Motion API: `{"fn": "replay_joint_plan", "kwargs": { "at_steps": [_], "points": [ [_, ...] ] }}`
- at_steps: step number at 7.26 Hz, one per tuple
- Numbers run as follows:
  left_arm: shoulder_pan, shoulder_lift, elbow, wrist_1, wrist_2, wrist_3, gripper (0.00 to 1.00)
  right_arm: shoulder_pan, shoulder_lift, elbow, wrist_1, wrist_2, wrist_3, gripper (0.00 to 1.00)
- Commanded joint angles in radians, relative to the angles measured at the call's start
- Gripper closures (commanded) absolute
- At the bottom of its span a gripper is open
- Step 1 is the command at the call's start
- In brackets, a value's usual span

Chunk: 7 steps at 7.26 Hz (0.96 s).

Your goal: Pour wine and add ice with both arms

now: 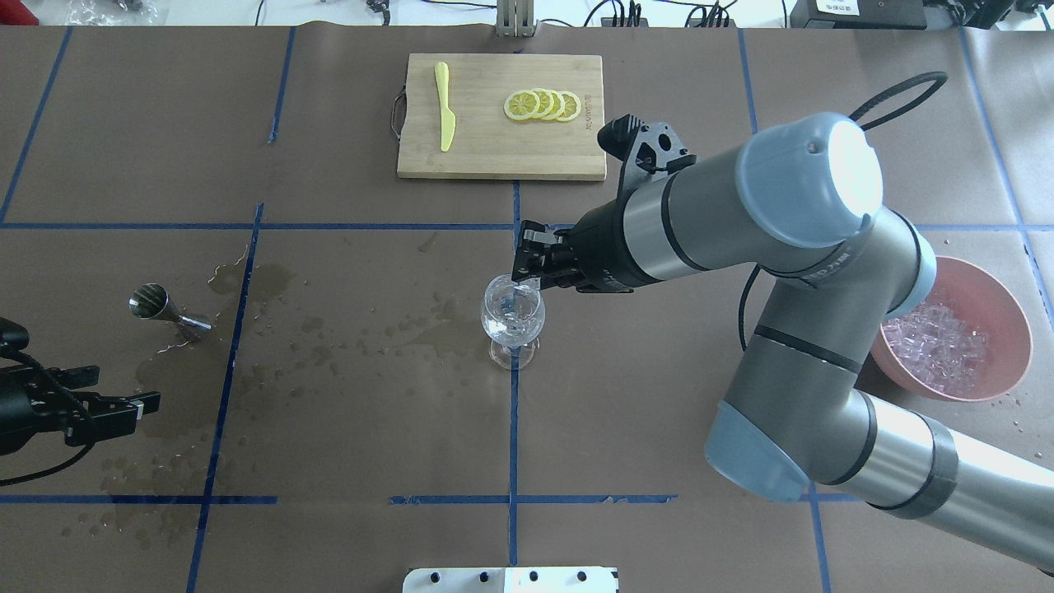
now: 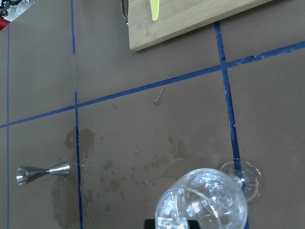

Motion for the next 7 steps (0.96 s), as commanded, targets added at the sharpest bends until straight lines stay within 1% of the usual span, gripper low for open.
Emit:
{"fn": "replay_joint_plan", "kwargs": {
  "at_steps": [1, 3, 4, 5, 6, 7],
  "points": [
    [-0.111, -0.007, -0.061, 0.061, -0.18, 0.001, 0.0, -0.017, 0.031, -0.044, 0.0, -0.012, 0.0, 1.0],
    [-0.137, -0.045, -0.089, 0.17, -0.244, 0.004, 0.0, -0.024, 0.024, -0.041, 0.0, -0.01, 0.0, 1.0],
    [-0.168, -0.071, -0.089, 0.196, -0.244, 0.024, 0.0, -0.022, 0.016, -0.02, -0.011, -0.007, 0.0, 1.0],
    [-0.191, -0.08, -0.09, 0.211, -0.244, 0.045, 0.0, -0.022, 0.016, 0.021, -0.082, -0.002, -0.001, 1.0],
    [-0.196, -0.082, -0.09, 0.222, -0.245, 0.059, 0.0, -0.022, 0.016, 0.04, -0.109, -0.002, -0.001, 1.0],
    [-0.199, -0.084, -0.09, 0.222, -0.244, 0.059, 0.0, -0.022, 0.014, 0.037, -0.109, -0.004, 0.0, 0.95]
  ]
}}
